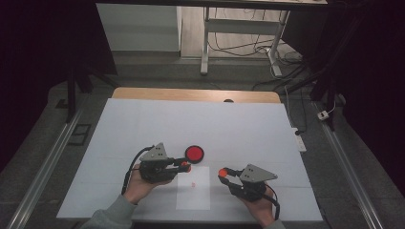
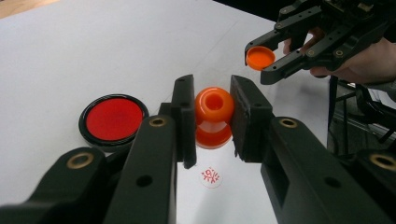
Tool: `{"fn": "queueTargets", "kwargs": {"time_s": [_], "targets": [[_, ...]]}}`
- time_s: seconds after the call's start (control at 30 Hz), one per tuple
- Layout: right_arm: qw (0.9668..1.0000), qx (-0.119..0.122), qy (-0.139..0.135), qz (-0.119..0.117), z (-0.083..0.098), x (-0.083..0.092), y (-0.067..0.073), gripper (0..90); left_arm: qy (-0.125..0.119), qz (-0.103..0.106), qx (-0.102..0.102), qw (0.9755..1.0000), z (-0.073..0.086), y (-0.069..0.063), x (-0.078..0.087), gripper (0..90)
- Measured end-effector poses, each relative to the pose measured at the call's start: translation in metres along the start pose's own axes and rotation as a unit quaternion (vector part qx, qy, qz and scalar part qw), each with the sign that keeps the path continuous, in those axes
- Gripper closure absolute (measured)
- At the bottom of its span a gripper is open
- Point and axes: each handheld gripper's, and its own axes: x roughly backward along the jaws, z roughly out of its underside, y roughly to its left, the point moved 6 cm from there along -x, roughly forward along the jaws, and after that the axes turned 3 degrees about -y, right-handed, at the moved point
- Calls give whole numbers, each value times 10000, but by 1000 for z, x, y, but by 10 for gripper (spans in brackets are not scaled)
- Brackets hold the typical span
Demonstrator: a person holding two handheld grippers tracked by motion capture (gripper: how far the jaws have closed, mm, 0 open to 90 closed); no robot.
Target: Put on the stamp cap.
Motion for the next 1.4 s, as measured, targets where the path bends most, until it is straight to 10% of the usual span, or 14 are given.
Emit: {"fn": "queueTargets", "kwargs": {"time_s": [1.4], "targets": [[9989,95,97,-452,-7,-35,32,639,68,154,-62,9998,-2,-9,-11,726]]}}
